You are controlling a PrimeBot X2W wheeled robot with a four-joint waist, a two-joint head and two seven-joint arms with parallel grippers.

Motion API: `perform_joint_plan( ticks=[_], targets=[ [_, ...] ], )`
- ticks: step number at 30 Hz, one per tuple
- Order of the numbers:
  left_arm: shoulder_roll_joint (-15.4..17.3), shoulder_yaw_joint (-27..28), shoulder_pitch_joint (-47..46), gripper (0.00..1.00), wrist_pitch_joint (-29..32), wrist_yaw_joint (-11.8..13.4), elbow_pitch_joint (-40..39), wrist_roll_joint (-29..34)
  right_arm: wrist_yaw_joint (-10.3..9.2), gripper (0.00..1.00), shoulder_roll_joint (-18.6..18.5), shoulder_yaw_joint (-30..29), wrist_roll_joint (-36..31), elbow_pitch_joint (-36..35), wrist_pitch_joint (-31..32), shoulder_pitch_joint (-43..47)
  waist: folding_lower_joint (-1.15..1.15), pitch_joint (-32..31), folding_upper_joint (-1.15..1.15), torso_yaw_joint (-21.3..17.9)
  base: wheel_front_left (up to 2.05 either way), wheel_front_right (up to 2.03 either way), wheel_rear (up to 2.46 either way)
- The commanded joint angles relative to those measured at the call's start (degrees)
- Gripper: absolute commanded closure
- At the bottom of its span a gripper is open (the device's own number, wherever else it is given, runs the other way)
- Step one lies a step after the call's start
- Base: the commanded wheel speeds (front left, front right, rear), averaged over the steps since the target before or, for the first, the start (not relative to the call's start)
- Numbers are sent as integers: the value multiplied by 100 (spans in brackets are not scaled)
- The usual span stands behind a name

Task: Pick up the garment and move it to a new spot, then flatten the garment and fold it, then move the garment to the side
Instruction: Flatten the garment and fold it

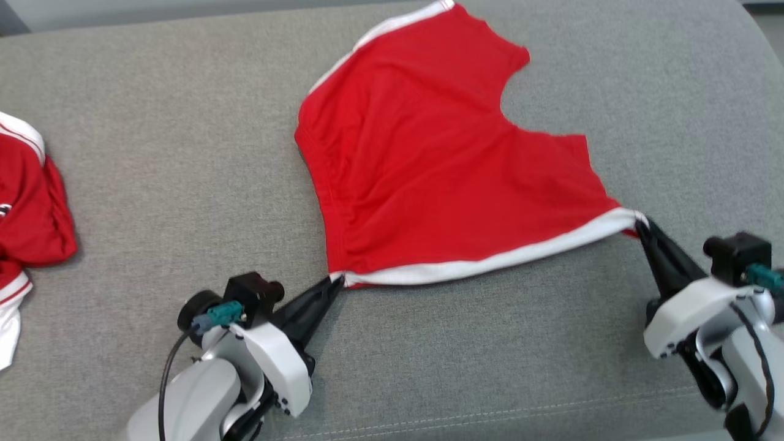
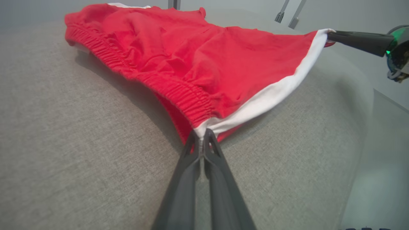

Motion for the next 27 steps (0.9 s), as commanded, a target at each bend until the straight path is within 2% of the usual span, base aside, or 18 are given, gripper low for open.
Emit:
perform_joint_plan(
  ticks=[1,10,18,19,20,21,22,23,24,27],
  targets=[
    [170,85,21,100,-49,-40,-146,-100,0,100,-137,56,-18,-95,-33,257,0,-179,0,87,0,0,0],
    [303,-840,39,100,-31,-40,57,-718,0,100,-167,60,-110,-100,-33,1022,0,-455,0,178,0,0,0],
    [175,-1112,99,98,7,-40,636,-1096,0,100,46,-66,-217,35,-34,1330,0,-621,0,125,0,0,0],
    [134,-1136,120,74,25,-40,705,-1154,0,100,69,-73,-232,55,-34,1352,0,-644,0,117,0,0,0],
    [134,-1136,120,74,25,-40,705,-1154,0,100,69,-73,-232,55,-34,1352,0,-644,0,117,0,0,0],
    [92,-1169,141,53,47,-40,753,-1211,0,100,100,-96,-219,99,-34,1380,0,-674,0,110,0,0,0],
    [59,-1180,153,11,46,-40,804,-1259,0,82,149,-139,-159,156,-34,1409,0,-706,0,102,0,0,0],
    [20,-1179,174,0,44,-40,850,-1325,0,57,186,-170,-114,211,-34,1424,0,-739,0,96,0,0,0],
    [-21,-1195,205,0,58,-40,869,-1407,0,2,206,-170,-111,250,-34,1430,0,-774,0,91,0,0,0],
    [-86,-1212,281,0,130,-40,935,-1631,0,0,280,-261,-104,251,-34,1434,0,-869,0,71,0,0,0]
  ],
)
